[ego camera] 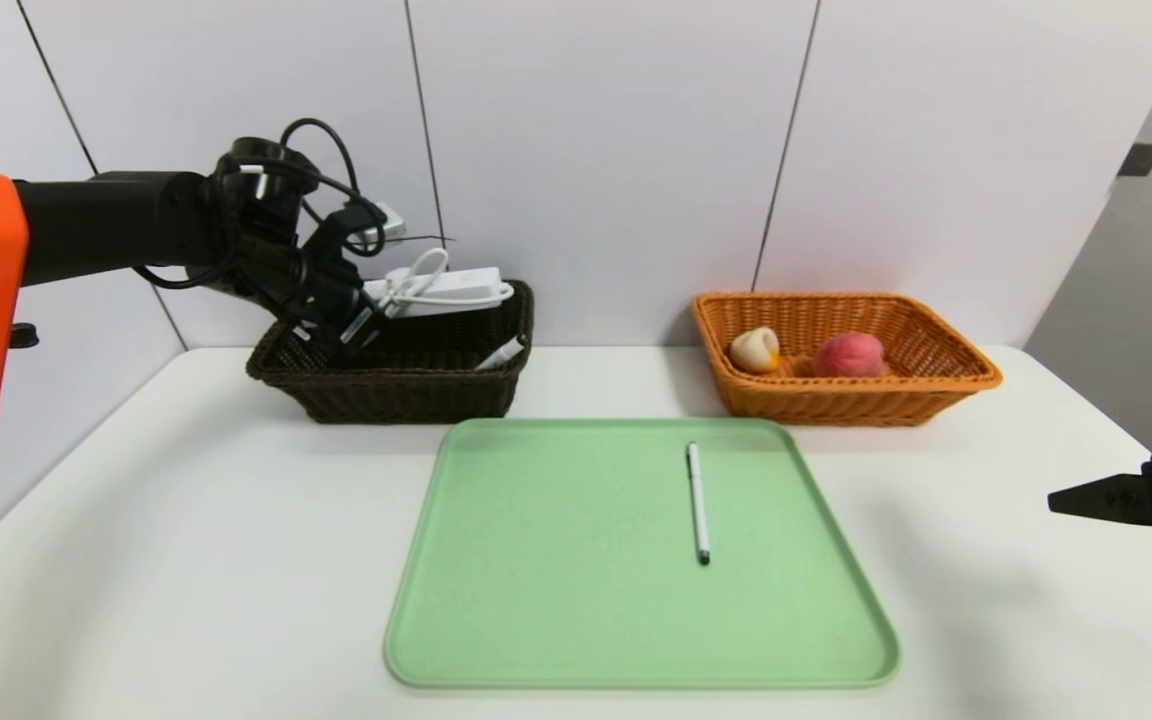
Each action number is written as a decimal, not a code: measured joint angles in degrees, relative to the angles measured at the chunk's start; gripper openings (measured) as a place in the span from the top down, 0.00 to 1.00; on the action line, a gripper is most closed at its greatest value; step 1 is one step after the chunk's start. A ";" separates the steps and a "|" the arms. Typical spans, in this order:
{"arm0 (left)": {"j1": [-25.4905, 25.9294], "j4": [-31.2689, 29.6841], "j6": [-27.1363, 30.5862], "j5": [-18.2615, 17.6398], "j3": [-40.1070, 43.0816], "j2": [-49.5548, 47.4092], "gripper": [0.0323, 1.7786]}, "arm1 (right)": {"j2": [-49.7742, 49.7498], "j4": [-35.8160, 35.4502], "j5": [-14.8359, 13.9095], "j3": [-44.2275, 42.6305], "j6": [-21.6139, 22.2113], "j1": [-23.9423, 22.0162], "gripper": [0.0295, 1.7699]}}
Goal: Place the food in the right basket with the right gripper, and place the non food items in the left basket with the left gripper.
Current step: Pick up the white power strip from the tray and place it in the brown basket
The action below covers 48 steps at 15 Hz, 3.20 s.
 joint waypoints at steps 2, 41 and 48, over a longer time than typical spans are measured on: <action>-0.09 0.00 -0.06 0.05 0.00 0.24 0.95 | 0.22 0.00 0.02 -0.06 0.00 0.05 0.03; -1.18 -1.33 -4.08 3.91 0.00 3.24 0.41 | 0.78 -0.06 -1.12 -1.11 -0.11 0.05 0.03; -9.12 -7.56 -27.19 8.51 -0.20 -3.75 0.19 | 0.66 0.02 -1.12 -0.63 0.00 0.07 0.03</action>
